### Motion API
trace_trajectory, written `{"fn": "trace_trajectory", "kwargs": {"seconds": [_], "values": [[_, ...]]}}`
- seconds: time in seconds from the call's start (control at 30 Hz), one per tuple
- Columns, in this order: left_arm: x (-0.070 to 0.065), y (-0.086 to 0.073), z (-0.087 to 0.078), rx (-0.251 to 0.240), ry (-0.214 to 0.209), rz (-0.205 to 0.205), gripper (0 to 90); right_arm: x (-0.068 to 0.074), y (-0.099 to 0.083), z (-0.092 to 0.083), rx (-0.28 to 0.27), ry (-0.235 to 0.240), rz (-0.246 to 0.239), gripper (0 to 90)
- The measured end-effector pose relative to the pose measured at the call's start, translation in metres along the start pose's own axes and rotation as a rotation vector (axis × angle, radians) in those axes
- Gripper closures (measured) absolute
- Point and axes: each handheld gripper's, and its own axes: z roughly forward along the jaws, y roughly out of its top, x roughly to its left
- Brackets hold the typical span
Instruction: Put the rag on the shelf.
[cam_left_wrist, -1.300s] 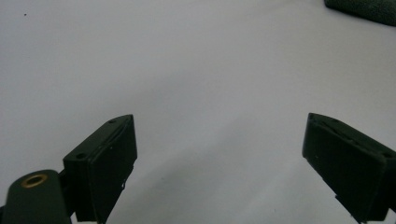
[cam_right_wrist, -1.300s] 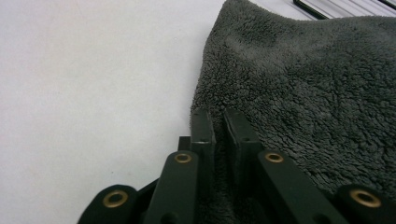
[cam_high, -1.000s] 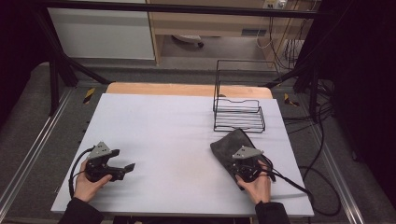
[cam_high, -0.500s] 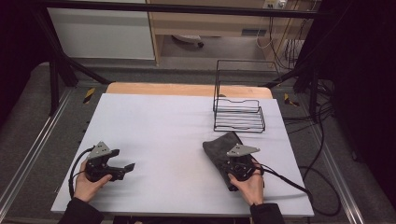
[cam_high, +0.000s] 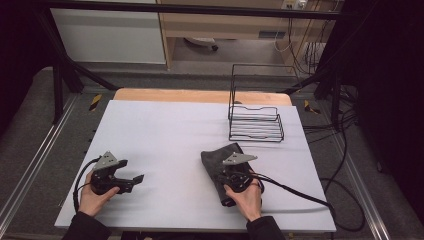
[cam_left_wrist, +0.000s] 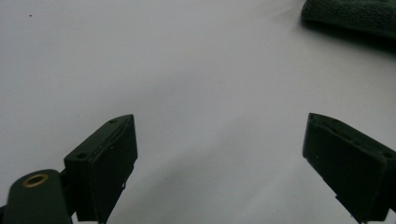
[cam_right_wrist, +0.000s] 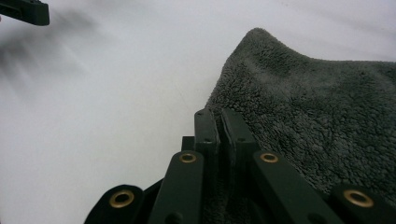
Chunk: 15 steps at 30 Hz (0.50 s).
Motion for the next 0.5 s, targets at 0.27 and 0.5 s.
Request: {"fn": "trace_trajectory", "kwargs": {"seconds": [0.27, 0.5], "values": [[0.000, 0.000, 0.000, 0.002, -0.001, 0.002, 10.3, 0.013, 0.010, 0.018, -0.006, 0.009, 0.028, 86.3], [-0.001, 0.000, 0.001, 0.004, -0.003, 0.003, 10.3, 0.025, 0.018, 0.033, -0.004, 0.006, 0.039, 86.3]]}}
